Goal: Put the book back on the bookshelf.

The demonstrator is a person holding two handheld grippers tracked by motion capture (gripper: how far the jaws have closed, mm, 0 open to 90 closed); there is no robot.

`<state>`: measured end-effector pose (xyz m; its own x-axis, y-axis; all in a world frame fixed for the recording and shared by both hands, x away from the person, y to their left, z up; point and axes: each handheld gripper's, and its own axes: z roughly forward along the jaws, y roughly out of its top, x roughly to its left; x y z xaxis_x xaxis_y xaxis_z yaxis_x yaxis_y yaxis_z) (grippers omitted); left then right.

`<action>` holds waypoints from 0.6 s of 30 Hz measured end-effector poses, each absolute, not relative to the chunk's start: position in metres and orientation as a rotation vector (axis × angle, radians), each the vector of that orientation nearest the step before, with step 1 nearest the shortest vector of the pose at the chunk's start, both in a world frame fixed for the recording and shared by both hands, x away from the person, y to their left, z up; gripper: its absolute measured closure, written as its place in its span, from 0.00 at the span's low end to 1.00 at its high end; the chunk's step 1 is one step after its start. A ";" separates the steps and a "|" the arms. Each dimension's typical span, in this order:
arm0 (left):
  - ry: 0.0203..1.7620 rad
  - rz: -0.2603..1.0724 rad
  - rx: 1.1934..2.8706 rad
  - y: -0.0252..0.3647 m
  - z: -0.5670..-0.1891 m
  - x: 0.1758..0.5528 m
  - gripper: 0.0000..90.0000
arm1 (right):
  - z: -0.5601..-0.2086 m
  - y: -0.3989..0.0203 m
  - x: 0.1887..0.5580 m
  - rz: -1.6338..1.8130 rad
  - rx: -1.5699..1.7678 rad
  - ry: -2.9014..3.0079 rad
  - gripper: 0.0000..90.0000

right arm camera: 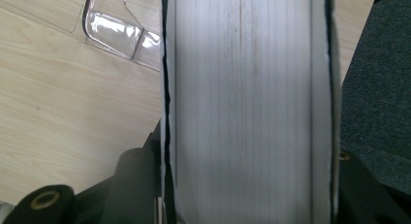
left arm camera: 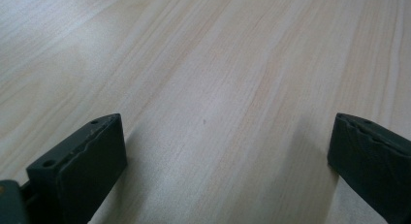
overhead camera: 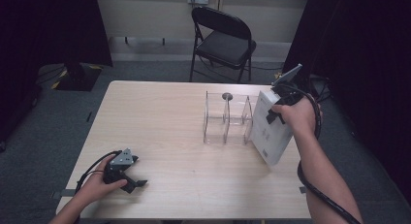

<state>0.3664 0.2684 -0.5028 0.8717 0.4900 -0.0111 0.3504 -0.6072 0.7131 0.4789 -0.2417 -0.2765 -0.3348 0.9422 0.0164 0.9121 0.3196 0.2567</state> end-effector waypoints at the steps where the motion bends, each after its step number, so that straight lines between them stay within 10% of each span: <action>1: 0.603 0.238 2.281 0.268 -0.503 0.366 0.00 | -0.276 -0.241 0.480 0.323 1.718 2.442 0.58; 18: 0.603 0.238 2.282 0.268 -0.503 0.366 0.00 | -0.276 -0.240 0.491 0.350 1.748 2.409 0.58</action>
<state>0.3665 0.2684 -0.5029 0.8718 0.4898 -0.0108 0.3501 -0.6073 0.7132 0.4913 -0.2398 -0.2761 -0.3127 0.9497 0.0194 0.9159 0.2960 0.2710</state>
